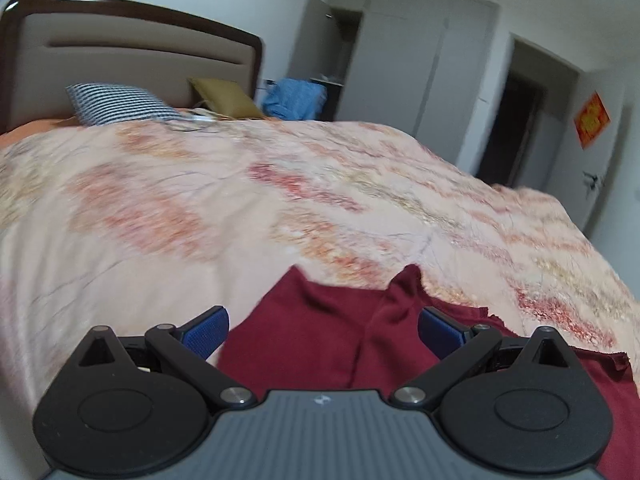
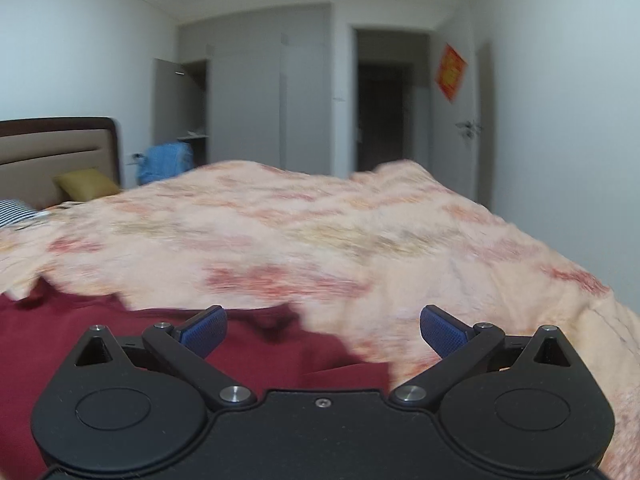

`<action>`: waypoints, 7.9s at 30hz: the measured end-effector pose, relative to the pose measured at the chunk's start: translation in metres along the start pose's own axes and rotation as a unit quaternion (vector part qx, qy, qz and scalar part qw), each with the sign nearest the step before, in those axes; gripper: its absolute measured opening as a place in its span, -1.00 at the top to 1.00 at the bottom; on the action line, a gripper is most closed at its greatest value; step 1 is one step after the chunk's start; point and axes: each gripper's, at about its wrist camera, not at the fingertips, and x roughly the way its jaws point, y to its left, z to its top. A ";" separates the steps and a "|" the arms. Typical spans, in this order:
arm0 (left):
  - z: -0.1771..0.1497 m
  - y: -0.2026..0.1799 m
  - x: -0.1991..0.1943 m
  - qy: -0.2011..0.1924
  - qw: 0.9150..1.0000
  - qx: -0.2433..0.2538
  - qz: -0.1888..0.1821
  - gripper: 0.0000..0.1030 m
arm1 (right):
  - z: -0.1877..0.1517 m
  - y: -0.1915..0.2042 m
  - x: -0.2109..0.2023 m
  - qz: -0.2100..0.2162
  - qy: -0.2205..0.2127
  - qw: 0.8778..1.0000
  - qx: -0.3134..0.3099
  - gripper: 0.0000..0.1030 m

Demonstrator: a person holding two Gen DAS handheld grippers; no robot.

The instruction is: Fold small clothes

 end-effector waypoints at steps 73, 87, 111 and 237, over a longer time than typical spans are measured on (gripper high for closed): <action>-0.114 0.028 0.017 -0.045 0.951 -0.127 -0.278 -0.99 | -0.131 0.143 -0.024 0.050 -0.105 0.992 -0.056 -0.99; -0.090 0.017 0.041 -0.044 0.962 -0.121 -0.239 -0.76 | -0.134 0.141 -0.026 0.053 -0.113 0.991 -0.055 -0.99; -0.046 -0.182 -0.025 -0.044 0.953 0.163 -0.251 0.72 | -0.101 0.012 -0.083 -0.029 -0.074 0.994 -0.077 -0.99; -0.093 -0.100 -0.031 0.190 0.951 0.069 -0.234 -0.99 | -0.087 -0.021 -0.110 0.118 0.076 0.969 0.203 0.84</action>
